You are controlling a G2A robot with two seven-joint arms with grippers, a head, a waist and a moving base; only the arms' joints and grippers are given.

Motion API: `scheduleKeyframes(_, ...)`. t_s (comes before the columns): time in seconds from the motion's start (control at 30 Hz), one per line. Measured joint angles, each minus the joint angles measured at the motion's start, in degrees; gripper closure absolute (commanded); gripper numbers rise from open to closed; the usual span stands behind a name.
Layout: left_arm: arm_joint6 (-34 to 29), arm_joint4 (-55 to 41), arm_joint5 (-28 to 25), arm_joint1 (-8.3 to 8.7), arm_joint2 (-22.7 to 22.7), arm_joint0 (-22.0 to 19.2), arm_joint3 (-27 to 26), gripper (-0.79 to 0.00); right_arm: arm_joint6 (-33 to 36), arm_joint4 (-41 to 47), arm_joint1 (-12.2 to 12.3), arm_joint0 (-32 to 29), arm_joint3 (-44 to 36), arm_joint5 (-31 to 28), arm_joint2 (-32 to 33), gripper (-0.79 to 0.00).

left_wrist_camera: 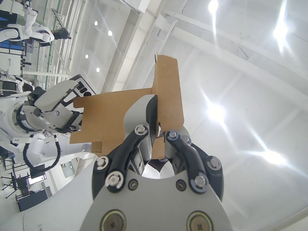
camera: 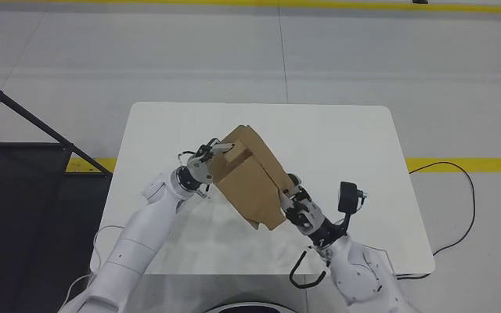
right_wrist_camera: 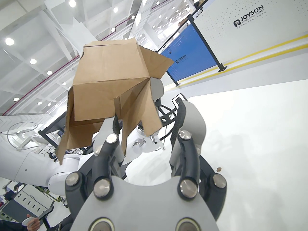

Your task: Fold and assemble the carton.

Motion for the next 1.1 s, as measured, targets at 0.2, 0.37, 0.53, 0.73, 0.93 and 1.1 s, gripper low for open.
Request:
scheduleKeyframes(0.2,-0.27,0.07,0.17,-0.13,0.00,-0.04,0.25,0.000,0.36,0.35,-0.19,1.03,0.78,-0.10,-0.48,-0.175)
scheduleKeyframes(0.37,-1.04,0.67,0.79,-0.18,0.17,-0.21,0.45,-0.006,0.06,-0.52,-0.21,1.18,0.99,0.26,0.12,0.000)
scheduleKeyframes(0.53,-2.02,1.27,1.07,-0.11,-0.13,-0.37,0.61,-0.720,-0.55,-1.92,-0.02,0.48,0.60,0.45,2.00,0.000)
scheduleKeyframes(0.73,-4.07,2.63,1.82,0.35,-1.47,-0.66,0.79,-0.785,-1.22,-3.85,0.42,-1.01,-0.42,-0.07,5.53,0.000)
scheduleKeyframes(0.93,-7.25,6.63,3.94,1.47,-3.52,-0.86,1.12,-0.785,-1.16,-5.24,0.99,-3.07,-2.19,-1.18,9.84,0.000)
scheduleKeyframes(1.1,-9.13,8.53,4.70,2.47,-6.06,-0.62,1.09,-0.785,0.06,-4.38,1.45,-4.51,-3.29,-3.07,12.89,0.000)
